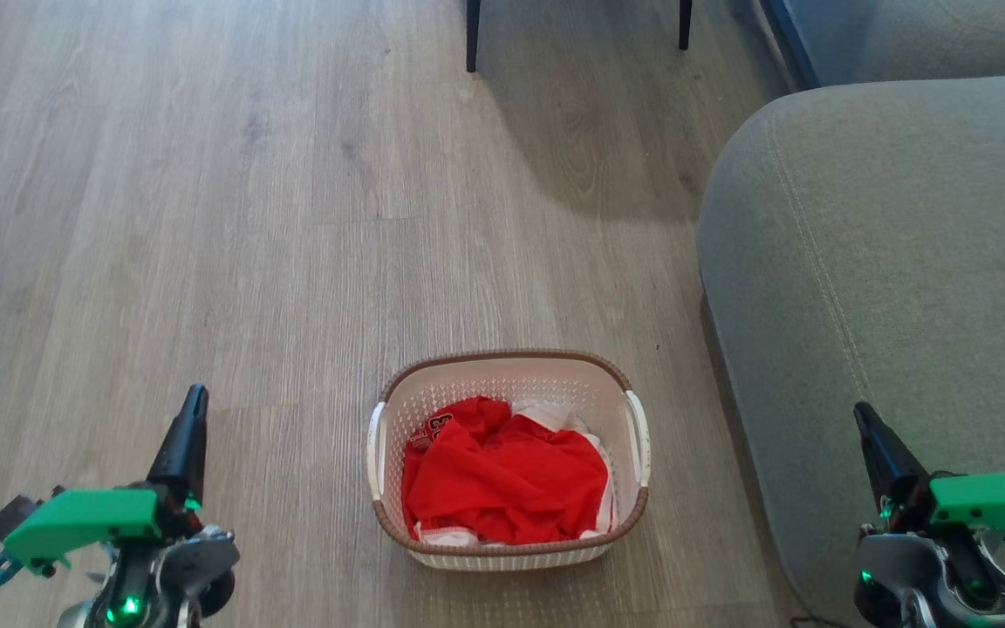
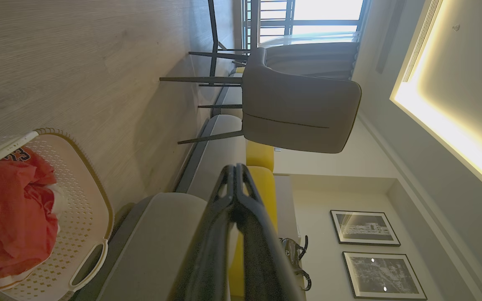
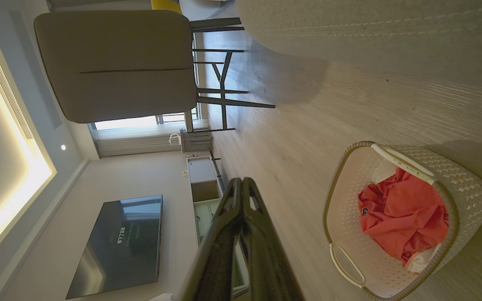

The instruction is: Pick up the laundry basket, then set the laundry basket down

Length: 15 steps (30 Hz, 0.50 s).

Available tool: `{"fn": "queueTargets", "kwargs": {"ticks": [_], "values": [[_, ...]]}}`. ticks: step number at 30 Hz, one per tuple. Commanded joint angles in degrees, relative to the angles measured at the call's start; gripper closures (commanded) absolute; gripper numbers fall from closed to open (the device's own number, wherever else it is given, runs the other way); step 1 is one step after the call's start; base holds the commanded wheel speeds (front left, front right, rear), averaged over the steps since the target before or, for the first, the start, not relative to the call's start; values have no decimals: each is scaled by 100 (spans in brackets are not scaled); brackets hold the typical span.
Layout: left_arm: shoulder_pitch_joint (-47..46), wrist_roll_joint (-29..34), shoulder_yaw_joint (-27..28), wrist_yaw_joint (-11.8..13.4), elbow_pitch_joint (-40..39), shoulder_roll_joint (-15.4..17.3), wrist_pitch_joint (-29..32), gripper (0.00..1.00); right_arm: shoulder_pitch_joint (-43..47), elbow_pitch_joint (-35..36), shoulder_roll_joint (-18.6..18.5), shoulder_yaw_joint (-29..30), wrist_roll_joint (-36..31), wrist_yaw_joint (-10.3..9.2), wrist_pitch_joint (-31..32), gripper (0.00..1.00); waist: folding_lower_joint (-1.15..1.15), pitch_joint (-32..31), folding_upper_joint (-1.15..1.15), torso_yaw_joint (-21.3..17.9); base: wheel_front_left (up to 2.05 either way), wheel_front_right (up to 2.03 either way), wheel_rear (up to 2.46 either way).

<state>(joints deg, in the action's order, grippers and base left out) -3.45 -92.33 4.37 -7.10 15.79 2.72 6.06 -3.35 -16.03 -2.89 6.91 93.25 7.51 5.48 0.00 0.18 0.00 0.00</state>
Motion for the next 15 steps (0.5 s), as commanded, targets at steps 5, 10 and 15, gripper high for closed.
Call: {"fn": "queueTargets", "kwargs": {"ticks": [5,10,15], "values": [[-273,11,209,-38,-175,24,38,100,-278,204,-45,-100,-57,-2,51,100,0,0,0,0,0,0,0],[-273,12,210,-38,-175,24,39,100,-278,204,-42,-95,-61,-2,55,100,0,0,0,0,0,0,0],[-273,13,211,-38,-175,23,40,100,-278,204,-39,-91,-65,-2,59,100,0,0,0,0,0,0,0]]}}
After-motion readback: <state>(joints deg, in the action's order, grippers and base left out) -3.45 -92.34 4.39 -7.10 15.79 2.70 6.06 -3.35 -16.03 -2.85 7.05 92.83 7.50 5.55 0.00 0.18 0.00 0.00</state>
